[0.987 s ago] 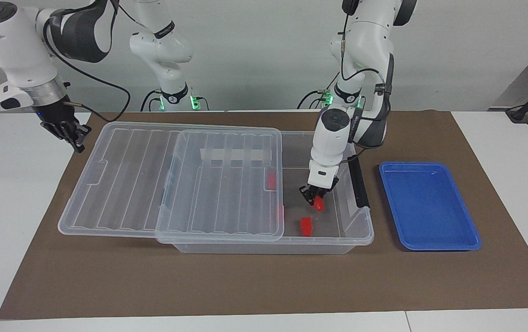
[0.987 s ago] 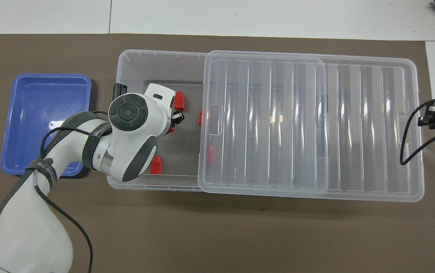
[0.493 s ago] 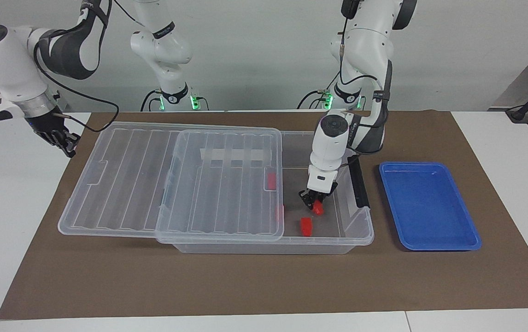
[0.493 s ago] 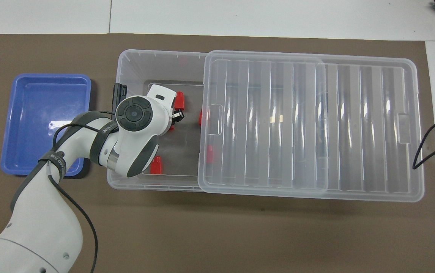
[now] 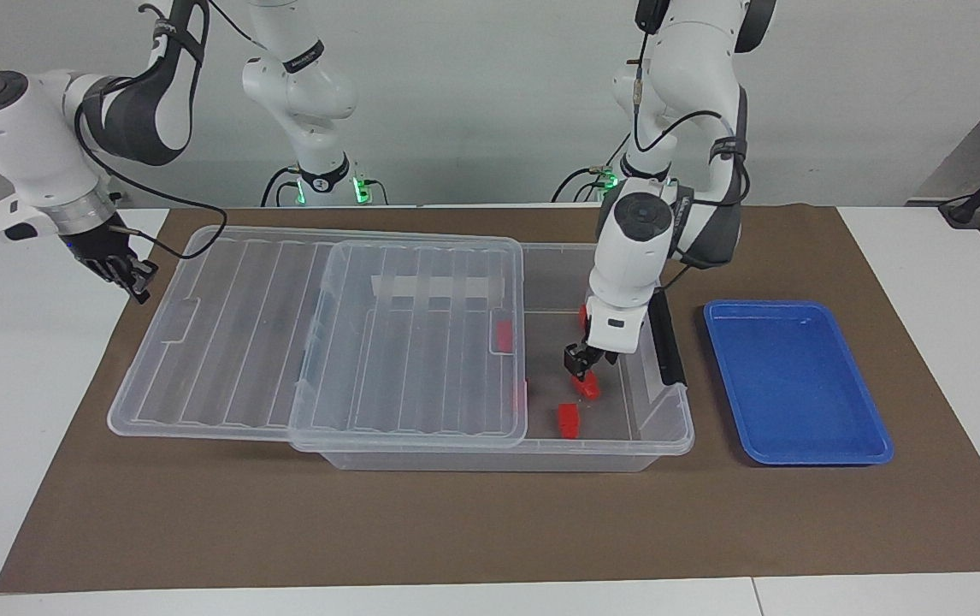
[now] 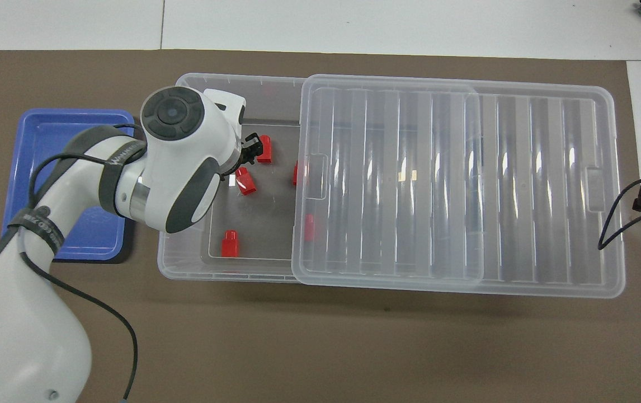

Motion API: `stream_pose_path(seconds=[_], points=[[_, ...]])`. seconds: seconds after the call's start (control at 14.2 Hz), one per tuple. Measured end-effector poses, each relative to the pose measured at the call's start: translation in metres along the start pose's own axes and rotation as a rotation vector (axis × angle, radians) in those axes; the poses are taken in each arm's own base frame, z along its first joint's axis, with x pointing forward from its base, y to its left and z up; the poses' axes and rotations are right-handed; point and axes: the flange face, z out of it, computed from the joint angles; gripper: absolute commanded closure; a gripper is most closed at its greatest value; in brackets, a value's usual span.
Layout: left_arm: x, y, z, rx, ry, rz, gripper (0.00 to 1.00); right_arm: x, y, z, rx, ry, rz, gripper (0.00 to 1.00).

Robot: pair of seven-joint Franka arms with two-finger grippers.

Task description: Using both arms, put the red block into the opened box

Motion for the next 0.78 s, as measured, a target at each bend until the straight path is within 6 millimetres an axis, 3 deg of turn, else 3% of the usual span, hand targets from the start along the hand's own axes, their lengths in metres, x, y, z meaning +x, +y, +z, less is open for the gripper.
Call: stream_pose_path(seconds=[0.21,0.42,0.63,0.78], points=[[0.008,-0.033,-0.083,0.010,-0.016,-0.042,0.00,-0.003,-0.011,0.005,0.001,-0.010,-0.020,1.00],[0.024,-0.093,-0.139,0.032,-0.027,0.092,0.00,-0.006,-0.016,0.011,0.001,-0.024,-0.030,1.00],[0.054,-0.182,-0.180,0.061,-0.082,0.340,0.00,-0.010,-0.028,0.015,0.001,-0.033,-0.052,1.00],[0.061,-0.221,-0.186,0.081,-0.120,0.475,0.00,-0.014,-0.041,0.017,0.000,-0.054,-0.077,1.00]])
